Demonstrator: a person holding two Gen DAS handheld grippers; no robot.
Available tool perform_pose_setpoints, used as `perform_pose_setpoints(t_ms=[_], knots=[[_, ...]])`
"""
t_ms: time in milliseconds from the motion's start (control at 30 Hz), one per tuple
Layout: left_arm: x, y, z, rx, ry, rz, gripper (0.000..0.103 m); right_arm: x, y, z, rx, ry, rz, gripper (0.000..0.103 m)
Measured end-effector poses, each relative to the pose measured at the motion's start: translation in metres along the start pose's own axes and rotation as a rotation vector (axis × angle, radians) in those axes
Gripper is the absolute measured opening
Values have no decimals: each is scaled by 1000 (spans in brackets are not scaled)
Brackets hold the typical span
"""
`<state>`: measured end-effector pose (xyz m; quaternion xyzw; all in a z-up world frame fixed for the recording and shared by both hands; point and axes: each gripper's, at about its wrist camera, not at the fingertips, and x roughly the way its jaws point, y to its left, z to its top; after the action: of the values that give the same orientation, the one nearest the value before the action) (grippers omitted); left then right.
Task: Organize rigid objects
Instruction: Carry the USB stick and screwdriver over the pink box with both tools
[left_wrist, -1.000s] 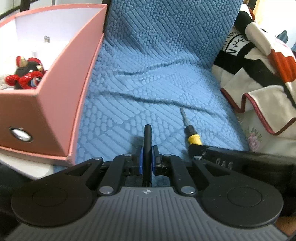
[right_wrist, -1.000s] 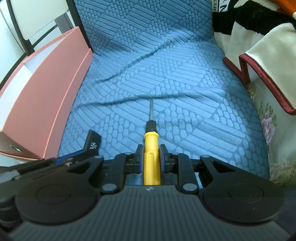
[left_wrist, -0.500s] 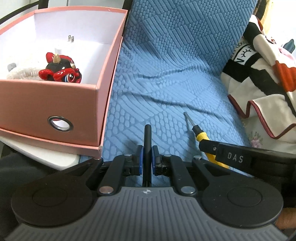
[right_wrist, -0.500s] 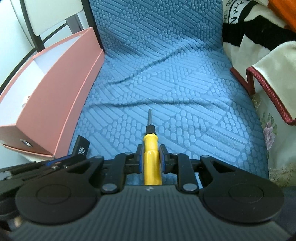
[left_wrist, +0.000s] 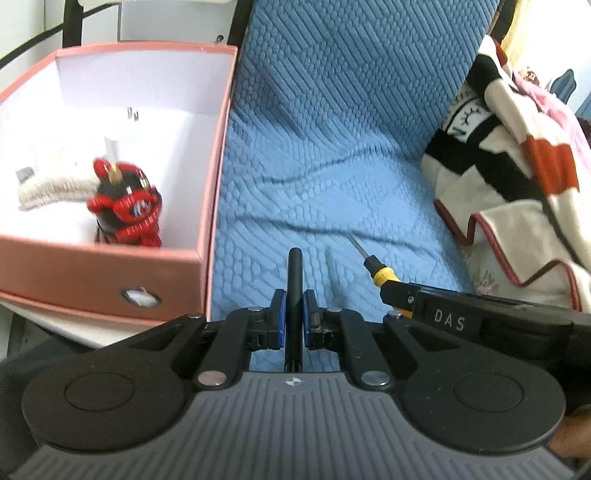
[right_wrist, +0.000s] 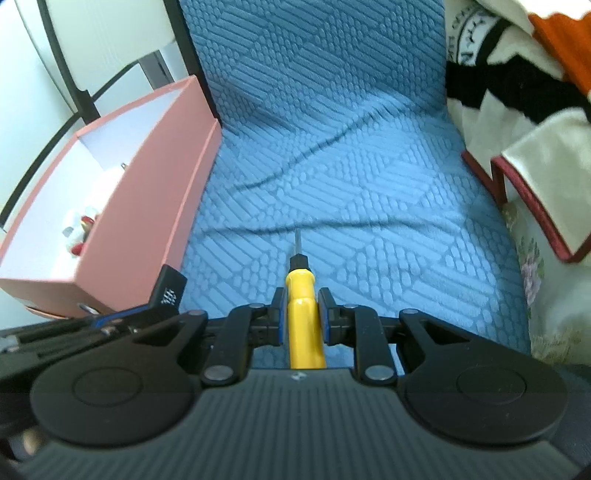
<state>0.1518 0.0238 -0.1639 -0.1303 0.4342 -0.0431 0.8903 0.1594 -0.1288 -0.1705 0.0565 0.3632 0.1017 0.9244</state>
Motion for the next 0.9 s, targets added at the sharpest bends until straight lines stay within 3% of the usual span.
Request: perform_pose_setpoints(t_ms=[467, 900], knots=[[-42, 31, 56, -44, -68, -13, 11, -38, 37, 66, -41, -109, 25, 22], [-82, 72, 129, -61, -185, 21, 11, -54, 119, 131, -116, -219, 147, 22]])
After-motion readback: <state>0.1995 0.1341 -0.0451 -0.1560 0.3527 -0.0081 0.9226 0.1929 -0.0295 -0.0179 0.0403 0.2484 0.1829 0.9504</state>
